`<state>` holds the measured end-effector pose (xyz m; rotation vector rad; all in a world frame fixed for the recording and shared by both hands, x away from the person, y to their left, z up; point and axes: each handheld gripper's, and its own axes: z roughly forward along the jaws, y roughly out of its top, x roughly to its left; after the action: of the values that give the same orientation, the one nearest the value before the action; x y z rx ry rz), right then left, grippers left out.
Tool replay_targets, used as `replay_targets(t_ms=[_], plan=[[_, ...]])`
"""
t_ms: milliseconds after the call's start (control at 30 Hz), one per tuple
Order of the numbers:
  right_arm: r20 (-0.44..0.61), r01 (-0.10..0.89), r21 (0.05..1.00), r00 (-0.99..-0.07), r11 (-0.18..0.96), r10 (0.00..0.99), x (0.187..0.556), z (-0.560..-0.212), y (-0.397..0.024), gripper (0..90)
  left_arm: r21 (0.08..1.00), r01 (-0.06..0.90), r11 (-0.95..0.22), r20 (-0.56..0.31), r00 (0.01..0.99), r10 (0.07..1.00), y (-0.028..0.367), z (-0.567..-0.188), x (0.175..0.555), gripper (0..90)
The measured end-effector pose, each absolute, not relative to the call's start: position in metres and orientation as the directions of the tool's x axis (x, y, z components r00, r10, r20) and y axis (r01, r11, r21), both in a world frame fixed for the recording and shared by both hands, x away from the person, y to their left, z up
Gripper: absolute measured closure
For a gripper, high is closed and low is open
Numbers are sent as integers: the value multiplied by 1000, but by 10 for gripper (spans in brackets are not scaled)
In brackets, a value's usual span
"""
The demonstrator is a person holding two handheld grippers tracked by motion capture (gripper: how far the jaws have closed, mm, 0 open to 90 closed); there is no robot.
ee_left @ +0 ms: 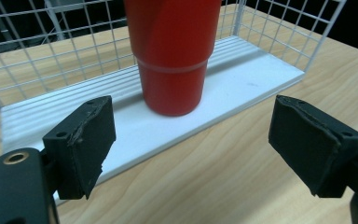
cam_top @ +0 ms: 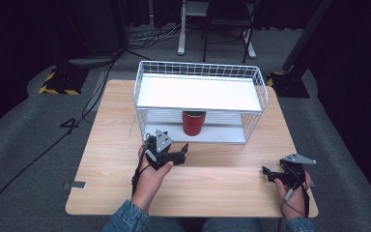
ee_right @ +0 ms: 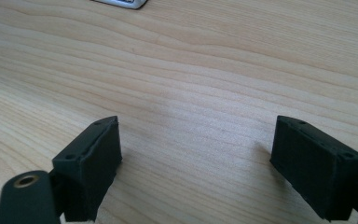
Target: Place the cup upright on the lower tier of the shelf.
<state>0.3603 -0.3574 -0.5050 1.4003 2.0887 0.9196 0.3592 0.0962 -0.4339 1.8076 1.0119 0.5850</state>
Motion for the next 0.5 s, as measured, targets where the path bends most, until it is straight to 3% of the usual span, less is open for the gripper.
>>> replay_targets(t_ms=[500], plan=[[-11, 618, 742, -375, 259, 927, 360, -505, -357, 161, 901, 376, -215, -41, 568, 822, 161, -420, 322, 153]])
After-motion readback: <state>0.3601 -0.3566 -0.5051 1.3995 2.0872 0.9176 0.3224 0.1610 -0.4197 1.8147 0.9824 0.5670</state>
